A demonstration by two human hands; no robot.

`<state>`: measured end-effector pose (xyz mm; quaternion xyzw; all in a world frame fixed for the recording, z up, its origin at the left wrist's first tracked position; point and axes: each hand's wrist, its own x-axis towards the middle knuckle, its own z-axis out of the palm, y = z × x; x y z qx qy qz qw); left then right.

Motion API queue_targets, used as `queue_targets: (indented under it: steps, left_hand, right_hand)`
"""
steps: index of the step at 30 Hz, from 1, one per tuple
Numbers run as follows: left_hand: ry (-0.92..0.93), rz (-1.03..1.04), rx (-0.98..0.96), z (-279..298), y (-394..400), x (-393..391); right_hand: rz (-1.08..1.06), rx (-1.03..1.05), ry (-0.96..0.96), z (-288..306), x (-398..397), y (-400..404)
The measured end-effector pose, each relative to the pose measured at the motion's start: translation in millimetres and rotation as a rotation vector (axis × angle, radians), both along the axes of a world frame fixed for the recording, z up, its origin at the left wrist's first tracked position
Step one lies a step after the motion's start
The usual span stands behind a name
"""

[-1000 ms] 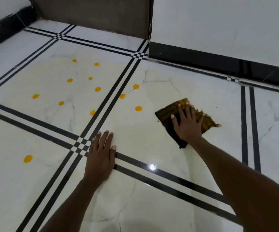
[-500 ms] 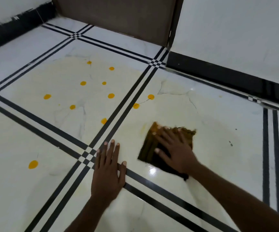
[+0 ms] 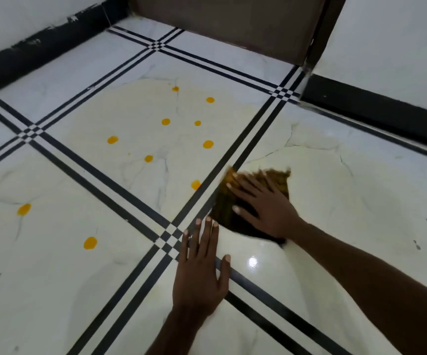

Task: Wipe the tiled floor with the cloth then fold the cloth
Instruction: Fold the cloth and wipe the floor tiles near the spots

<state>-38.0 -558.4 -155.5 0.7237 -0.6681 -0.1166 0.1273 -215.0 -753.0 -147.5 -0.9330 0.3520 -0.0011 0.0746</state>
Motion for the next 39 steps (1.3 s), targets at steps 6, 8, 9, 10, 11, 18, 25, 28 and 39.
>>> queue_targets:
  steps: [6,8,9,10,11,18,25,28,39]
  left_hand:
    - [0.013,-0.001,-0.03,-1.5,-1.1,-0.2]
    - [0.005,-0.003,-0.053,-3.9,-0.9,0.3]
    - [0.007,-0.006,-0.063,-4.9,-1.8,0.9]
    - [0.003,-0.01,-0.071,-5.2,-0.8,2.4]
    - [0.003,-0.016,-0.073,-5.9,-0.9,3.5]
    - [0.208,0.161,-0.12,12.6,-8.1,42.6]
    - [-0.037,0.29,-0.084,-13.8,-12.6,79.0]
    - [-0.052,0.27,-0.065,-11.6,-12.5,80.5]
    - [-0.022,0.258,-0.033,-7.6,-13.4,82.1]
  right_hand:
    - [-0.525,0.0,-0.03,-0.5,-38.2,-69.1]
    - [-0.583,0.004,-0.042,-4.7,12.3,-75.5]
    - [-0.509,-0.01,-0.05,-7.6,33.9,-68.1]
    - [-0.399,-0.034,-0.053,-9.4,49.9,-52.8]
    - [-0.291,-0.056,-0.051,-10.8,56.4,-35.3]
    - [-0.025,0.021,-0.01,-2.8,-37.4,7.6]
    - [-0.552,-0.006,-0.117,-14.5,29.8,-87.4]
    - [-0.519,0.094,-0.08,-9.5,63.3,-127.4]
    - [-0.207,0.12,-0.034,0.3,102.8,-127.9]
